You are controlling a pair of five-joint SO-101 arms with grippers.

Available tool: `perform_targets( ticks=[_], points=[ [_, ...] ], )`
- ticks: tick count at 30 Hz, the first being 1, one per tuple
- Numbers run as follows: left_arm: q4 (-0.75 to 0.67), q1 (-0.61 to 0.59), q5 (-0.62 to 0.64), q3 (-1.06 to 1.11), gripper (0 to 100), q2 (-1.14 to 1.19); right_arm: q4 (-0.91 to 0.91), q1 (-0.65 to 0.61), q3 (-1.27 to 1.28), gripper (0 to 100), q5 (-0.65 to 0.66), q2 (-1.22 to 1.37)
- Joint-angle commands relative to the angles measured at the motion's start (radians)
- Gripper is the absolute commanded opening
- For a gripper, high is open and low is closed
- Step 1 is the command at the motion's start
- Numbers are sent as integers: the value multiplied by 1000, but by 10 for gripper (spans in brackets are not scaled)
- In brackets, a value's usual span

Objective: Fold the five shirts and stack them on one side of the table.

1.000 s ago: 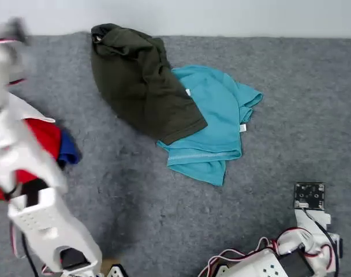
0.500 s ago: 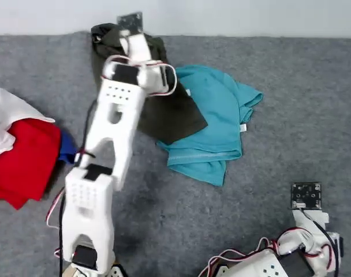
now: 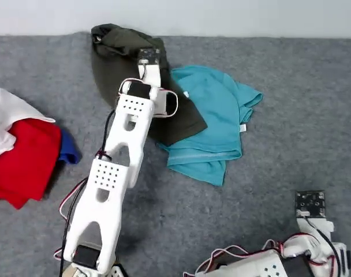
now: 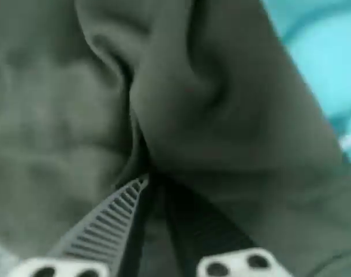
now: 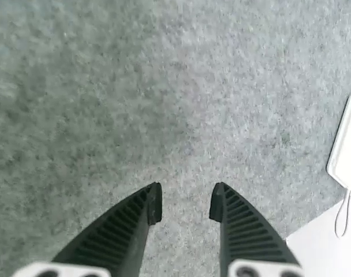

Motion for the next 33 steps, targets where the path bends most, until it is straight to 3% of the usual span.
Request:
perform_targets(
  ticks=[1, 3, 9, 15, 17, 20, 24, 30, 33],
  points=[
    [298, 6, -129, -249, 13, 41, 99, 12, 9, 151, 18, 8],
    [316, -21, -137, -303, 13, 40, 99, 12, 9, 151, 18, 8],
    [315, -288, -14, -320, 12, -157, 99, 13, 9, 151, 17, 8],
    [313, -582, -37, -318, 12, -358, 99, 13, 9, 151, 17, 8],
    [313, -631, -69, -317, 13, -387, 99, 13, 9, 151, 17, 8],
    [313, -603, -78, -272, 16, -399, 96, 12, 28, 151, 18, 8],
    [313, -466, -72, -90, 69, -400, 87, 13, 66, 151, 20, 8],
    [313, -287, 224, 245, 222, -482, 87, 13, 64, 151, 20, 8],
    [311, -190, 235, 410, 278, -603, 87, 28, 63, 151, 21, 8]
  ],
)
